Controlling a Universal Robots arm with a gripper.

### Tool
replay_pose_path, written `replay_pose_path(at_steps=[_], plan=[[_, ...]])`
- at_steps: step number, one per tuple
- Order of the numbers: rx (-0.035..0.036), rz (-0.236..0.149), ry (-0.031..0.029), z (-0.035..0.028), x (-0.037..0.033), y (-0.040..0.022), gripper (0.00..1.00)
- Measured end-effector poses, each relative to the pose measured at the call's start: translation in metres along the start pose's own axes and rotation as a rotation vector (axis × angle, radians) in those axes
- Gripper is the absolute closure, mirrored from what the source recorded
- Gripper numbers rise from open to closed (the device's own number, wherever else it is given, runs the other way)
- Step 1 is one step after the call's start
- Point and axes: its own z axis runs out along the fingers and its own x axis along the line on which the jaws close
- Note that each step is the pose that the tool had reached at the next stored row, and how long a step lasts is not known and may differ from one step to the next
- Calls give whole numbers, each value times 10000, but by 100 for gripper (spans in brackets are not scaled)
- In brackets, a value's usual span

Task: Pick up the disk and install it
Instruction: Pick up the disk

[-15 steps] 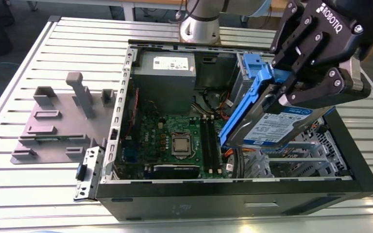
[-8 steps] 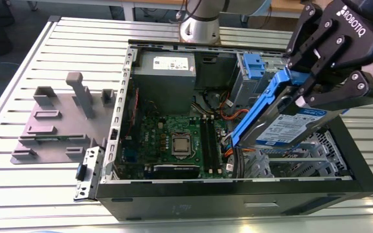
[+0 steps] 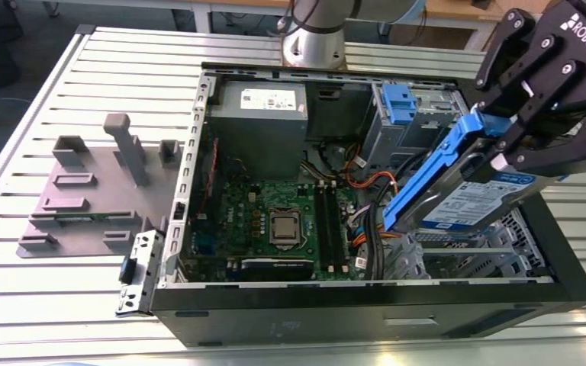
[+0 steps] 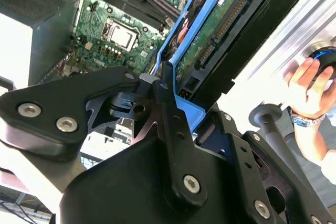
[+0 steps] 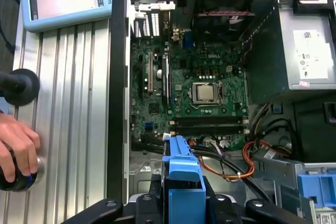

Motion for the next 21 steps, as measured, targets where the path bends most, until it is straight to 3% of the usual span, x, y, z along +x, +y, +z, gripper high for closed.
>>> replay_pose_path(at_steps=[21], plan=[[-14, 15, -46, -64, 19, -532, 63]])
